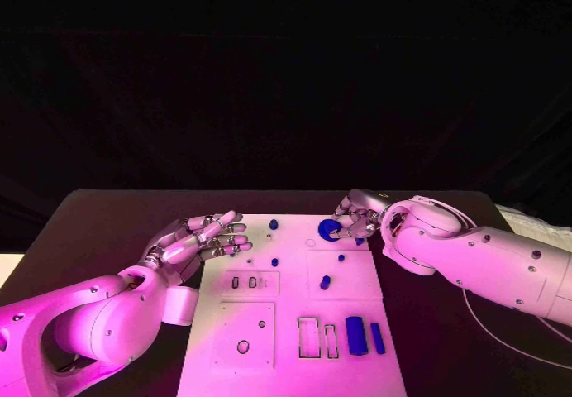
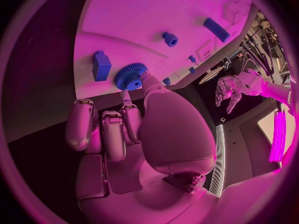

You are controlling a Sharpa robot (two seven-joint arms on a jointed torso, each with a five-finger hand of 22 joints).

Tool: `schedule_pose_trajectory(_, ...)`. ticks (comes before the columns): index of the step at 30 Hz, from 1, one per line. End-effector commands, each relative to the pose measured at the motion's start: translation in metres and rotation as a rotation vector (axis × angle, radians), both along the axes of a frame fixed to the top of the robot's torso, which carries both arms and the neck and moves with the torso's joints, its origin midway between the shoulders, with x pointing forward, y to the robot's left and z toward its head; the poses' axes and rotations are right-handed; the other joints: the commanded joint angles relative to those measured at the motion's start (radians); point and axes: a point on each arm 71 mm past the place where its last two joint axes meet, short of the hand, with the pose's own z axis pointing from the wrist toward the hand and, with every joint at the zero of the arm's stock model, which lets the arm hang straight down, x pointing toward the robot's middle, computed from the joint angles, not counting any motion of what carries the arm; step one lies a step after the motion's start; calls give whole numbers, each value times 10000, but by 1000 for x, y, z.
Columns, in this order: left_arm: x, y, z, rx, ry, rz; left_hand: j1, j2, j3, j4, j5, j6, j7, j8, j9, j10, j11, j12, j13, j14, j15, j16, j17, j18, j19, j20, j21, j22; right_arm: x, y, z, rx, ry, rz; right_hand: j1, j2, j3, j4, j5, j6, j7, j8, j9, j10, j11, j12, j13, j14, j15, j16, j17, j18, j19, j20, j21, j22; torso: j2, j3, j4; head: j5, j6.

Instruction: Assemble the parts on the task board

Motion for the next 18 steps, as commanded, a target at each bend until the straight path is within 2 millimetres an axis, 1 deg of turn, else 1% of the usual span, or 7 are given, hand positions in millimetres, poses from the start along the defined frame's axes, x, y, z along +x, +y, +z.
schedule_pose_trajectory(1,0,-2,1,-154,-38,-217,64,25,15,-51,-47,6,45,-56,-14,-14,57,-66,-11,-45,58,-45,10,105,39,11,-37,-9,1,0,-3,-342,155,-6,142,36,-68,7,15,39,54,35,3,116,-3,102,425,937,66,42,2018,-182,69,0,76,20,4,-4,1,2,-12)
schedule_pose_trajectory(6,0,-3,1,-155,-31,-228,64,25,15,-51,-47,6,45,-56,-14,-14,57,-66,-11,-45,58,-45,10,105,39,11,-37,-9,2,2,-3,-284,128,11,195,141,-41,-5,85,140,37,85,18,148,-16,203,549,944,59,56,2051,-190,90,-1,105,71,10,-3,-1,0,-6)
schedule_pose_trajectory(13,0,-3,1,-157,-11,-256,64,25,15,-51,-47,6,45,-56,-14,-14,57,-66,-11,-45,58,-45,10,105,39,11,-37,-9,2,7,-5,-379,9,100,310,272,11,-100,111,339,-1,171,40,256,-48,456,819,957,34,85,2118,-212,154,-18,173,197,9,-6,14,7,-56)
schedule_pose_trajectory(18,0,-3,1,-159,-4,-266,64,25,15,-51,-47,6,45,-56,-14,-14,57,-66,-11,-45,58,-45,10,105,39,11,-37,-9,2,10,-4,-730,-265,124,330,296,16,-142,93,466,-31,222,54,312,-72,579,945,966,17,104,2164,-228,203,-30,219,285,10,-7,5,9,-76)
